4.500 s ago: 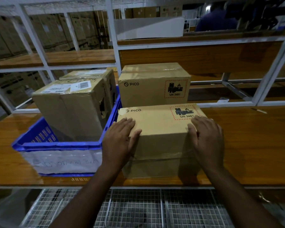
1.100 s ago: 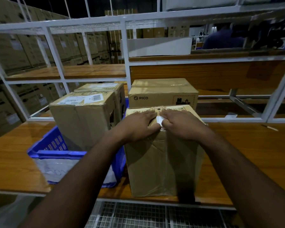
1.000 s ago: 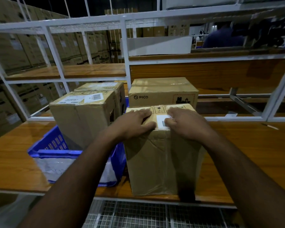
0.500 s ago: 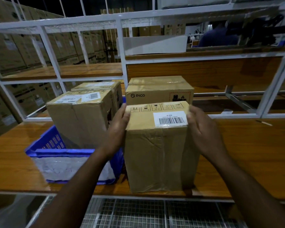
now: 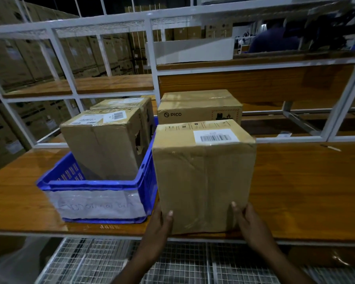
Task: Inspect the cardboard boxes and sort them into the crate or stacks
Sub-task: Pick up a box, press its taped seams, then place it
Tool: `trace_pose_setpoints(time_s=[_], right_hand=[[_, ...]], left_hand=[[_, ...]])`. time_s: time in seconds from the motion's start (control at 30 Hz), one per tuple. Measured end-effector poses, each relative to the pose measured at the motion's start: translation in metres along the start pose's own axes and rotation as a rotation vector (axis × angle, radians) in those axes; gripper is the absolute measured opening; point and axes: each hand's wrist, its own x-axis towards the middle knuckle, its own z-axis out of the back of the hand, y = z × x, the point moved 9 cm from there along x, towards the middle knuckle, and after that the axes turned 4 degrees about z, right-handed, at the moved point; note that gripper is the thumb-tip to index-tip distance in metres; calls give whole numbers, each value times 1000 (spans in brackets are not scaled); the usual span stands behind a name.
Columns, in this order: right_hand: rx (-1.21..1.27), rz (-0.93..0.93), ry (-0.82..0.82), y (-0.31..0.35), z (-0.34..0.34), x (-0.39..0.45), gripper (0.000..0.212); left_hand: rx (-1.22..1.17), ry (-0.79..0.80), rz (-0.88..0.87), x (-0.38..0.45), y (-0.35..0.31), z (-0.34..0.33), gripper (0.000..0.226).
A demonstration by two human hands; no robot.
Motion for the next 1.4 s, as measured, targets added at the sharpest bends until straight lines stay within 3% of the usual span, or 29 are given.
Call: trace_pose_setpoints(time_s=[0.13, 0.23, 0.37, 0.5, 0.63, 0.8, 0.9, 0.97, 1.03, 1.2, 1.4], right_hand=[[8, 100, -66, 22, 22, -4, 73], [154, 195, -120, 47, 47, -13, 77], [347, 221, -162, 76, 80, -30, 79], [455, 279, -234, 107, 104, -46, 95], [492, 356, -289, 130, 114, -52, 87], [526, 342, -244, 133, 107, -52, 88], [572, 326, -198, 131, 101, -55, 43], [563, 334, -174, 134, 102, -57, 29], [538, 347, -131, 141, 101, -54, 32], [370, 379, -84, 159, 98, -25, 67], [236, 337, -148, 166, 91, 2, 73]], left_hand=[[-12, -39, -64, -9, -29, 10, 53], [-53, -44, -91, -18, -48, 16, 67], [-114, 10, -76, -40, -59, 12, 53], [-169, -6, -167, -52, -74, 13, 96], [-226, -25, -236, -56, -99, 19, 115], [-248, -40, -232, -56, -106, 23, 98], [-271, -1, -214, -60, -105, 21, 86], [-304, 4, -188, -60, -108, 23, 79], [-336, -11, -163, -56, -115, 27, 67], [-344, -45, -124, -31, -145, 41, 45], [-236, -162, -63, -2, -160, 55, 43]])
